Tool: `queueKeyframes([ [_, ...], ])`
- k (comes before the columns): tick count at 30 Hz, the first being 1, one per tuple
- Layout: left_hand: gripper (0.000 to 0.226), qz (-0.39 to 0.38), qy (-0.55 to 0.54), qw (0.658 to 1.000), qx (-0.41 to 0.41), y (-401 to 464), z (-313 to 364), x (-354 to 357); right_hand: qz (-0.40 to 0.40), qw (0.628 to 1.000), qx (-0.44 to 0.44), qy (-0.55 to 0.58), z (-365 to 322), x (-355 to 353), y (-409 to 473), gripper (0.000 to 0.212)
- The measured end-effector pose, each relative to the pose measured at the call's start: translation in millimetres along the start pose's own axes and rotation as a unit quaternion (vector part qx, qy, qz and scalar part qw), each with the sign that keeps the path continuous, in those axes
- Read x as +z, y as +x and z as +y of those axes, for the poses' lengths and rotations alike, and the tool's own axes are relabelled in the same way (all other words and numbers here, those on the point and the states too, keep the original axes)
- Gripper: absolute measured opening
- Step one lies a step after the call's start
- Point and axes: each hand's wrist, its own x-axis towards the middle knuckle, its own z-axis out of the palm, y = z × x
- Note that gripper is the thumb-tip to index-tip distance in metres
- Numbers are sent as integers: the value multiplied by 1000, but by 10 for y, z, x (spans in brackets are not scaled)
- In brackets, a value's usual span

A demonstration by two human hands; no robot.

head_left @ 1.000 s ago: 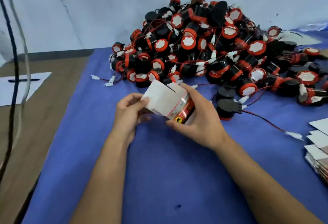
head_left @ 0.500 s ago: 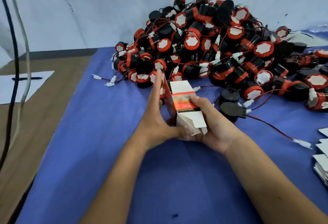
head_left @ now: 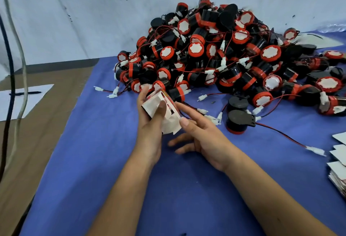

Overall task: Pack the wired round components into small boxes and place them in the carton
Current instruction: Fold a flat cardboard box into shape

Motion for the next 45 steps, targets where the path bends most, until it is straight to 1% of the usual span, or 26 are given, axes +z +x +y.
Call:
queueKeyframes([
  [2, 42, 17, -8, 999, -42, -31, -21, 87, 45, 998, -34, -19, 27, 22, 13, 63],
  [4, 39, 23, -24, 996, -79, -83, -52, 176, 84, 991, -81, -67, 40, 15, 27, 64],
  [5, 37, 25, -28, 995, -90, -108, -74, 211, 90, 986, -105, -89, 41, 8, 30, 63],
  [7, 33, 30, -39, 993, -105, -143, -108, 257, 85, 983, -134, -93, 29, -11, 31, 64],
  [10, 36, 47, -65, 989, -123, -149, -69, 260, 39, 986, -145, -67, -10, -35, 12, 76],
  [11, 37, 48, -67, 988, -127, -153, -55, 258, 26, 987, -145, -62, -16, -40, 12, 72],
  [13, 38, 41, -59, 989, -129, -171, -32, 269, 32, 987, -145, -65, -10, -35, 25, 48],
  [14, 42, 34, -61, 989, -129, -188, -11, 289, 53, 986, -143, -70, -4, -33, 39, 37],
  [15, 49, 20, -71, 989, -128, -207, 11, 312, 84, 983, -140, -79, 4, -40, 49, 31],
  [16, 58, 2, -88, 988, -125, -220, 28, 324, 117, 980, -136, -91, 13, -57, 59, 27],
  [18, 67, -27, -123, 985, -116, -237, 38, 327, 163, 971, -133, -110, 23, -92, 69, 23],
  [21, 85, -66, -141, 981, -118, -214, 8, 284, 158, 971, -138, -117, 37, -115, 60, 28],
  [23, 98, -67, -154, 978, -127, -191, 20, 244, 145, 971, -139, -131, 42, -94, 50, 32],
  [24, 97, -57, -159, 977, -134, -178, 30, 226, 139, 971, -137, -137, 46, -79, 47, 33],
  [25, 89, -45, -157, 977, -136, -168, 32, 217, 138, 971, -134, -140, 53, -57, 42, 33],
  [28, 61, 1, -101, 988, -117, -181, -5, 251, 161, 967, -142, -137, 86, 42, 23, 36],
  [30, 46, 51, -46, 995, -73, -203, -33, 293, 162, 963, -156, -147, 137, 111, 18, 40],
  [32, 40, 94, 12, 995, -12, -210, -44, 308, 159, 953, -173, -192, 180, 164, 9, 43],
  [34, 38, 116, 40, 992, 31, -196, -36, 277, 122, 957, -172, -197, 175, 189, -3, 38],
  [37, 29, 153, 61, 984, 66, -128, -10, 175, 11, 983, -140, -116, 148, 201, -32, 21],
  [38, 25, 161, 69, 981, 77, -106, 2, 143, -4, 983, -138, -120, 134, 201, -36, 20],
  [40, 22, 148, 114, 975, 118, -86, 25, 86, 15, 979, -137, -147, 103, 204, -30, 31],
  [42, 29, 82, 199, 964, 156, -99, 59, 74, 75, 977, -119, -159, 83, 177, -17, 43],
  [44, 34, 6, 228, 964, 140, -111, 49, 97, 118, 973, -94, -173, 55, 115, -9, 49],
  [45, 33, -25, 219, 967, 125, -112, 23, 111, 127, 970, -94, -184, 38, 76, -8, 45],
])
